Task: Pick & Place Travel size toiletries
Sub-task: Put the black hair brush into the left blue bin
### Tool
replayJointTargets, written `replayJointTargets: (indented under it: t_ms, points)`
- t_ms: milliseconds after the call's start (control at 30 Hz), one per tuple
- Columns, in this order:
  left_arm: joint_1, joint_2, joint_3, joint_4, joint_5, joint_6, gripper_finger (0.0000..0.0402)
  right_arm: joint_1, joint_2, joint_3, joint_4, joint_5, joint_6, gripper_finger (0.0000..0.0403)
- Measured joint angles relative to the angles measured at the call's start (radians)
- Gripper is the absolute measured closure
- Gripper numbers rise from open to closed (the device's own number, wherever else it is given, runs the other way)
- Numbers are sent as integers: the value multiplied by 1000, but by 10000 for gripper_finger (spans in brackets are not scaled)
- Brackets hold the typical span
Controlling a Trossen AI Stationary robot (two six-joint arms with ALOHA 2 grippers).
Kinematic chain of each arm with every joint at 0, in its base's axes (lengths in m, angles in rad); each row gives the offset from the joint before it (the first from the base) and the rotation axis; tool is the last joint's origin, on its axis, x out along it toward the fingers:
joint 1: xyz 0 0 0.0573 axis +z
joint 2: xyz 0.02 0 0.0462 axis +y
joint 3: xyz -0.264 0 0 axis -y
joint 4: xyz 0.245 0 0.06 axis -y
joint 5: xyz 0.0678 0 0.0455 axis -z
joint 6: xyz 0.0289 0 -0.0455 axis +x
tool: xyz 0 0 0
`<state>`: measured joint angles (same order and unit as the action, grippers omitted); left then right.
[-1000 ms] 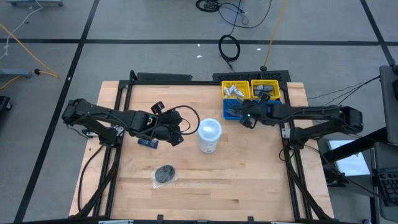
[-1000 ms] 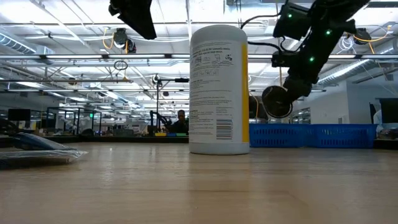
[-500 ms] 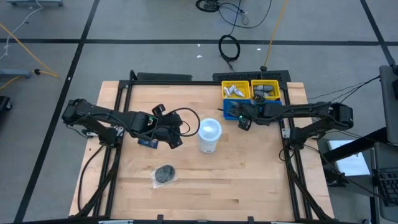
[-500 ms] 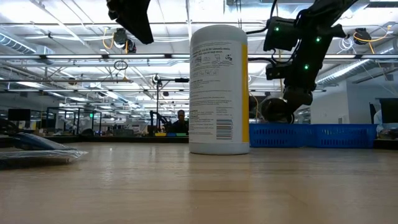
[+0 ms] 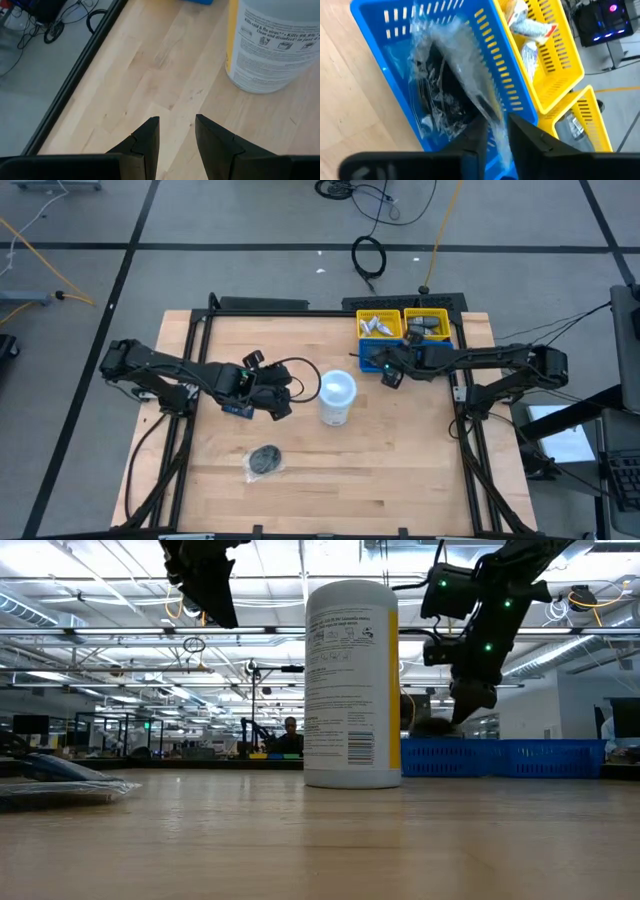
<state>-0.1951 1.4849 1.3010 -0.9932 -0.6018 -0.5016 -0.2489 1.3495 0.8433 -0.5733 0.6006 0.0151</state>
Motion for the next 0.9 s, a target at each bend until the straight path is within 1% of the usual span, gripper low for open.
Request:
replayJointTargets:
  t_ms: [233, 433, 500, 733, 900]
  points:
    - [0, 0, 0, 0, 24, -7, 279, 0, 0, 0, 29, 0, -12, 284]
    - [-5, 0, 0, -11, 29, -24, 279, 0, -3, -1, 32, 0, -28, 252]
    - [-9, 0, 0, -18, 36, -35, 279, 7, -9, -1, 32, 1, -32, 244]
    - [-41, 0, -5, -74, 130, -103, 279, 43, -73, -1, 32, 0, -35, 230]
    - [-81, 0, -61, -61, 196, -120, 279, 70, -126, -1, 46, 0, -30, 230]
